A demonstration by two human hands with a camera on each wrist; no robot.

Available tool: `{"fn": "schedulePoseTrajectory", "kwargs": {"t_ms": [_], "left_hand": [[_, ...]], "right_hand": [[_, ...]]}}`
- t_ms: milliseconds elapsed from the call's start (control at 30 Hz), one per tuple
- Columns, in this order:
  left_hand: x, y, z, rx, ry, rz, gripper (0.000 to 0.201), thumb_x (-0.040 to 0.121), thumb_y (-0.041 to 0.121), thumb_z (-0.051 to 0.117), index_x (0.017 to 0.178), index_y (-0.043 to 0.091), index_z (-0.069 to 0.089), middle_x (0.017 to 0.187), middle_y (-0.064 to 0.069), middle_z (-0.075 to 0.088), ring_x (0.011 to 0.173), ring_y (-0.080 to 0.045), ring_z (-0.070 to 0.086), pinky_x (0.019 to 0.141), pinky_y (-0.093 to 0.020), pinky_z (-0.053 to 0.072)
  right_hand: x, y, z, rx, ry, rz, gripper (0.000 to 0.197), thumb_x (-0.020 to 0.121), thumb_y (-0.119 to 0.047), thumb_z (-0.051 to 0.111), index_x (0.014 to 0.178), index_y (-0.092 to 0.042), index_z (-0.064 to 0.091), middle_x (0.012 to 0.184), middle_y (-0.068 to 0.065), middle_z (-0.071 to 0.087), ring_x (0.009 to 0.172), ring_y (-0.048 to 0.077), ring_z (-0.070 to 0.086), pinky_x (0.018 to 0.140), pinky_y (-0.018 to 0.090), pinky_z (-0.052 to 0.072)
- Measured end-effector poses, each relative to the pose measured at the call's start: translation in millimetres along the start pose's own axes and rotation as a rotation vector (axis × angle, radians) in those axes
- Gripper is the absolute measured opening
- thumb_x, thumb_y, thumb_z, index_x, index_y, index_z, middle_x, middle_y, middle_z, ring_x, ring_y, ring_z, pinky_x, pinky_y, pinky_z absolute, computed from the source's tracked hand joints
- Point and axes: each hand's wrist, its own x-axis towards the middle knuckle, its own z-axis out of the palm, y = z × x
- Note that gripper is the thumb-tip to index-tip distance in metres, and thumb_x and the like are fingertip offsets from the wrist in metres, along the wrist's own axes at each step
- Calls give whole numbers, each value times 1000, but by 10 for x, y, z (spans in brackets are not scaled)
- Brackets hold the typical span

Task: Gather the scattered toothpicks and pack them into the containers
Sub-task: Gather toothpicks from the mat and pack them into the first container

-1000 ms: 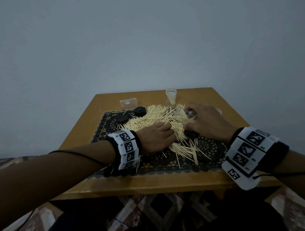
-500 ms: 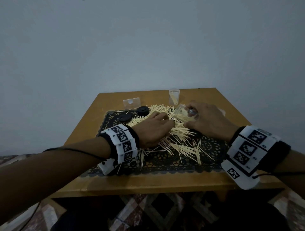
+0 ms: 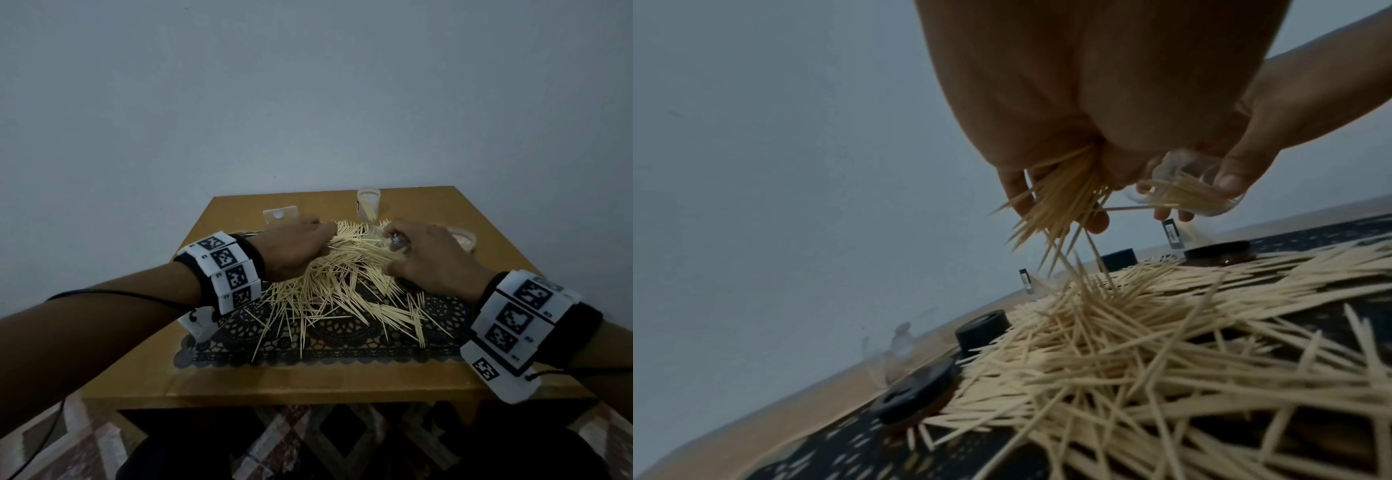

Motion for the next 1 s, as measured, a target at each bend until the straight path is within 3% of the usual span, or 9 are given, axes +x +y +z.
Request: {"fn": "schedulePoseTrajectory", "kwargs": {"t_ms": [67,200,333,400,500,667,767,900,1000], "left_hand": [[-48,-81,12,71,-9,-11,5,98,8,41,102,5,42,89,-6,50,80,-17,41,69,-34,41],[-127,-166,6,105,-53,-31,22,99,10,38,116,-1,46,99,-11,55,84,-18,46,75,-37,47],[-171,-195,0,138,-149,-107,14,100,16,34,104,4,42,95,-11,53,85,-21,47,74,-36,46],[-182,-209,-1,152,-178,-136,17,98,15,37,107,3,46,98,-13,54,88,-24,49,76,-38,44],[-182,-195,-25,192,-243,-101,13,101,16,33,98,5,40,90,-11,50,85,-23,47,71,-39,45],[-148,-149,-41,192,-250,-60,10,102,13,34,95,6,38,84,-5,45,83,-20,42,67,-30,36],[-118,-84,-65,124,-249,-77,14,103,10,31,89,11,32,83,0,39,78,-15,38,64,-23,28],[-93,-18,-79,79,-300,-82,16,103,9,31,88,14,28,90,-7,52,81,-19,48,66,-28,39],[-61,-13,-74,69,-336,-96,15,103,12,32,89,16,28,91,-10,55,70,-17,45,61,-26,35]], "right_hand": [[-9,-9,15,-9,-5,2,51,75,-27,82,119,-23,58,112,-1,66,91,13,61,77,30,50],[-23,-26,48,-19,-22,4,51,74,-26,82,120,-23,59,113,-1,66,91,11,60,75,27,47],[-36,-68,80,-42,-63,-20,54,76,-26,81,123,-24,57,117,-1,64,88,12,57,72,23,39],[-38,-85,90,-45,-76,-34,55,76,-26,81,125,-25,57,118,-1,64,87,13,58,71,23,38],[-44,-108,108,-58,-89,-48,55,76,-26,81,126,-25,56,119,-1,64,89,14,59,70,24,40],[-35,-149,154,-87,-84,-76,57,76,-25,81,127,-23,57,119,0,65,90,15,59,72,25,41],[-19,-189,180,-100,-82,-90,55,75,-27,82,124,-23,58,117,1,66,88,18,61,75,29,48],[-17,-244,191,-100,-97,-95,52,75,-26,81,122,-22,58,117,1,65,91,19,62,78,31,50],[-20,-262,187,-104,-93,-99,53,75,-27,82,121,-21,59,117,3,66,96,20,61,81,33,51]]}}
